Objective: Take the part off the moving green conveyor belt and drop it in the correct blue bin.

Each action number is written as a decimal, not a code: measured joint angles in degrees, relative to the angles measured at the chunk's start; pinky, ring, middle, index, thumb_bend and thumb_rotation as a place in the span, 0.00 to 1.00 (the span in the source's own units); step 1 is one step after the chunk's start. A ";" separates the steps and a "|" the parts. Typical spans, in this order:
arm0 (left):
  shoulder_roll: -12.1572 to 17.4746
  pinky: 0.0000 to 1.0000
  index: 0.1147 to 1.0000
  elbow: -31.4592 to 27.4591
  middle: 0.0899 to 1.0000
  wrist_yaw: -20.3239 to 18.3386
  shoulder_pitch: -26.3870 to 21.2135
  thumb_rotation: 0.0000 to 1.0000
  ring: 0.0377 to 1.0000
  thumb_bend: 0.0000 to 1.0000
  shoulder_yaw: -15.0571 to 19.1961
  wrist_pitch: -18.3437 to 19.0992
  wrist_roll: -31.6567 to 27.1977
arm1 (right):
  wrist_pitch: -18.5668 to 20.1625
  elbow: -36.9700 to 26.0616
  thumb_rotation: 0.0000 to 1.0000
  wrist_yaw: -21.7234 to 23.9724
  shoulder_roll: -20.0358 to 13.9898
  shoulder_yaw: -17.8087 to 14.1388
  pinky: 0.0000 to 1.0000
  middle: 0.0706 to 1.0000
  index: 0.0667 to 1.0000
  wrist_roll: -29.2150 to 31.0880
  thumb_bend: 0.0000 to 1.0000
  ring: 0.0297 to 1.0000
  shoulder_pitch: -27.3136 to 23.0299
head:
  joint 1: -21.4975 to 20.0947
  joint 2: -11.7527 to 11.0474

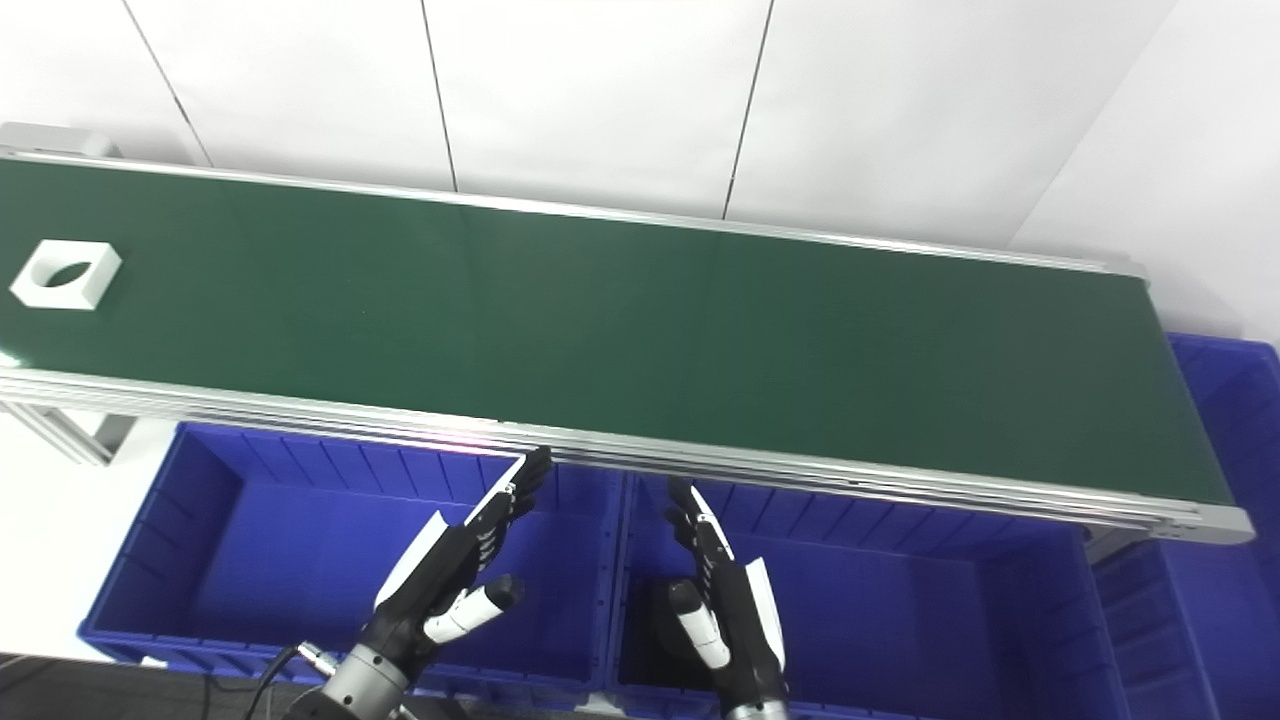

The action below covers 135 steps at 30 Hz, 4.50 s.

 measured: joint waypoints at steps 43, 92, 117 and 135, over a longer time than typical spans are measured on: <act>0.53 1.00 1.00 0.01 1.00 -0.01 -0.18 0.87 1.00 0.77 -0.01 -0.13 -0.03 | -0.01 0.28 1.00 -0.04 0.12 0.11 0.92 0.94 0.92 -0.47 0.92 0.91 -0.15 | -0.26 -0.18; 0.39 1.00 1.00 6.45 1.00 0.69 -1.40 0.83 1.00 0.80 -0.08 -5.22 1.42 | -0.79 5.78 1.00 -4.51 -2.61 4.41 0.91 0.95 0.92 -0.76 0.90 0.91 -2.10 | 2.81 -9.40; -3.51 0.97 0.98 11.75 0.96 3.70 -2.36 0.74 0.96 0.78 -1.77 -8.12 3.78 | -0.81 5.95 1.00 -1.97 -6.19 3.14 1.00 0.99 0.99 5.03 0.82 0.97 -2.09 | 17.75 -11.51; -3.45 0.90 0.93 10.70 0.91 4.87 -2.57 0.57 0.90 0.85 -2.73 -10.04 4.61 | -0.83 6.29 1.00 0.06 -6.08 2.16 1.00 1.00 1.00 5.37 0.75 0.98 -2.17 | 19.95 -11.16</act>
